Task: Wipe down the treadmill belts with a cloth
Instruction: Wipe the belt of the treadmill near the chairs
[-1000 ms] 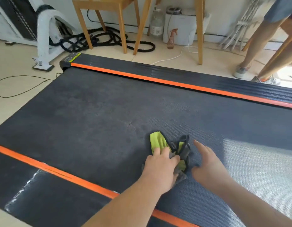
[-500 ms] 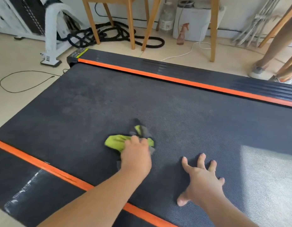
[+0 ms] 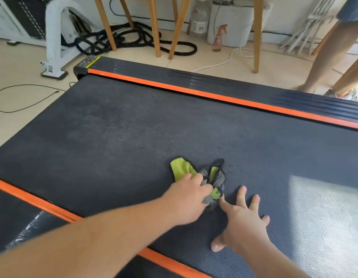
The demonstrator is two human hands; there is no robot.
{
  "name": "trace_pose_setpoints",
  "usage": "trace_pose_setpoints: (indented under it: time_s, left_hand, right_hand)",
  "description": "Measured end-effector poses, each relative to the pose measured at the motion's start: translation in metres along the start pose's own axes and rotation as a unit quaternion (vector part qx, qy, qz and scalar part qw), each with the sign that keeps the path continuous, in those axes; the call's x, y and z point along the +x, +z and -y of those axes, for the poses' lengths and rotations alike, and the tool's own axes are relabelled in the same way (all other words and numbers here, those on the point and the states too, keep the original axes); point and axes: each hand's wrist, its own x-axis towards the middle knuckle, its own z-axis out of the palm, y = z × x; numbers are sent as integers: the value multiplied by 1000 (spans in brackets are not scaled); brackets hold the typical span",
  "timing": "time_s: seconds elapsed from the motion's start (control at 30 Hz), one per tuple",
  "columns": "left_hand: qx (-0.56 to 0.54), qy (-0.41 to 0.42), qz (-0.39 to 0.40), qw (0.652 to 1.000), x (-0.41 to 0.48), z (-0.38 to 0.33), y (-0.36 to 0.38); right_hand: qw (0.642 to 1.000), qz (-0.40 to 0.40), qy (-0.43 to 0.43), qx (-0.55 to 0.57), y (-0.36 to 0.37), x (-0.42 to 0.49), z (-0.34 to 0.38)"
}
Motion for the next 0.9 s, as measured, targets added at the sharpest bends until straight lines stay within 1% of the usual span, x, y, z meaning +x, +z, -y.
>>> trace_pose_setpoints:
  time_s: [0.03,0.07,0.1,0.13,0.17,0.2,0.23,0.27,0.3,0.33,0.37,0.4,0.43,0.47,0.5,0.53,0.57,0.6,0.63,0.67,0.7,0.73,0.8,0.83,0.87,0.9]
  left_hand:
    - [5,25,16,1000,4,19,-5]
    - [32,12,26,999,11,39,-6]
    - [46,-45,25,998,17,57,-8]
    - [27,-138,-1,990,23,71,-11]
    - [3,-242,-37,970,26,75,-10]
    - [-1,-308,-67,949,31,69,-8]
    - [16,-316,-82,945,34,55,-3]
    - [24,-285,-81,955,36,36,1]
    - [17,-227,-70,971,33,18,7]
    - [4,-142,-54,988,23,3,11]
    - [-8,-60,-29,998,14,-4,13]
    - [-23,3,-4,1000,8,0,7]
    - [-25,44,21,998,9,14,-1]
    - [1,65,43,997,16,31,-7]
    - [43,68,49,996,23,48,-10]
    - [71,30,41,996,30,61,-15]
    - [55,-44,12,997,37,70,-16]
    - [21,-131,-37,990,41,71,-14]
    - [-2,-201,-86,976,43,63,-8]
    - [1,-226,-103,969,46,49,-2]
    - [6,-215,-98,972,48,34,4]
    - [9,-165,-78,983,45,20,9]
    - [-24,-21,-30,999,31,8,13]
    - [-42,29,4,999,25,13,8]
    - [-43,62,33,997,25,26,2]
    - [-16,69,53,996,28,42,-2]
  right_hand:
    - [1000,-4,-2,1,1,0,-1]
    - [1000,-6,-2,0,1,1,-1]
    - [1000,-2,-1,-1,0,1,-1]
    - [1000,2,1,-1,1,1,-1]
    - [1000,4,2,0,1,2,-1]
    - [1000,4,2,2,2,3,0]
    - [1000,4,2,1,1,4,0]
    - [1000,5,0,-3,1,5,-1]
    - [1000,5,-1,-4,0,5,-2]
    - [1000,6,-2,-4,1,4,-2]
    - [1000,5,-6,-4,1,3,-2]
    - [1000,2,-8,-3,2,3,-2]
    - [1000,-1,-8,-3,3,3,-2]
    - [1000,-3,-7,-6,2,4,-2]
    - [1000,-1,-8,-10,2,5,-3]
    - [1000,2,-8,-11,2,5,-3]
    - [1000,4,-10,-10,3,5,-3]
    - [1000,4,-12,-7,4,6,-3]
    - [1000,2,-11,-3,4,7,-3]
    - [1000,0,-10,-4,4,8,-3]
    - [1000,0,-10,-5,4,9,-3]
    - [1000,4,-12,-7,4,9,-3]
    - [1000,11,-14,-9,4,8,-3]
    - [1000,8,-14,-7,4,8,-3]
    - [1000,7,-13,-6,4,8,-3]
    - [1000,8,-13,-7,4,9,-4]
